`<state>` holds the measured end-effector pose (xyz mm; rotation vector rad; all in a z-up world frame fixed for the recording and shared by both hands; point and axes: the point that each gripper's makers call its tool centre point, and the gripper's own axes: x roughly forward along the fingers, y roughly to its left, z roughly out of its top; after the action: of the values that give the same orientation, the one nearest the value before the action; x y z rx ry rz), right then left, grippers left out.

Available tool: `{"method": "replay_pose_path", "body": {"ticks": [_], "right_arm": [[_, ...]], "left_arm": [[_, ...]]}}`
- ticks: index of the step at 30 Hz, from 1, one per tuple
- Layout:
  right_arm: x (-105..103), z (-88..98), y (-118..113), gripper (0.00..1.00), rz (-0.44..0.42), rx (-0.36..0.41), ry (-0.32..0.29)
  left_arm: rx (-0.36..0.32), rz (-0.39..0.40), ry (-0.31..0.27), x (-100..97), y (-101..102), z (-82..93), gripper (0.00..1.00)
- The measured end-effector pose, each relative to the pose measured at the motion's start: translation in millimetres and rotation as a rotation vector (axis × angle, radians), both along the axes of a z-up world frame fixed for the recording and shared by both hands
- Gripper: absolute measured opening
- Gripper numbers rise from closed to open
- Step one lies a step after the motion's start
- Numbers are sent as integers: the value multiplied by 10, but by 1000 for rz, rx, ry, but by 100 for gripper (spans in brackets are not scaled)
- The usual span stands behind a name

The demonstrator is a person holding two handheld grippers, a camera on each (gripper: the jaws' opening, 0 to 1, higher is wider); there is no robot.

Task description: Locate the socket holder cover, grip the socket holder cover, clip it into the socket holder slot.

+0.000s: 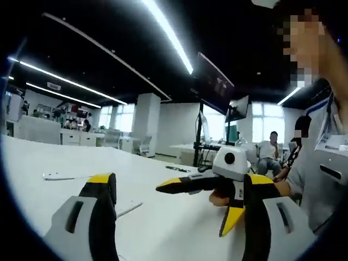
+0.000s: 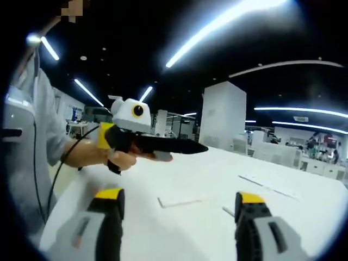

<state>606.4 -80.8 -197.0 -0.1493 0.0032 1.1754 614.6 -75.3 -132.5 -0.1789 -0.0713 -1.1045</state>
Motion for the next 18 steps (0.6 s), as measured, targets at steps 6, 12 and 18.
{"method": "replay_pose_path", "body": {"ticks": [6,12,18], "right_arm": [[5,-16,0,84,-2,-3,4],[-10,-20,-3,84,-6,-5,5],[-49,-9,4,83,-6,-3,2]], "left_arm": [[85,55,2,55,23,-121,95],[189,84,9,167,144,-352,95],[399,181,-24,401,447,-699,95]]}}
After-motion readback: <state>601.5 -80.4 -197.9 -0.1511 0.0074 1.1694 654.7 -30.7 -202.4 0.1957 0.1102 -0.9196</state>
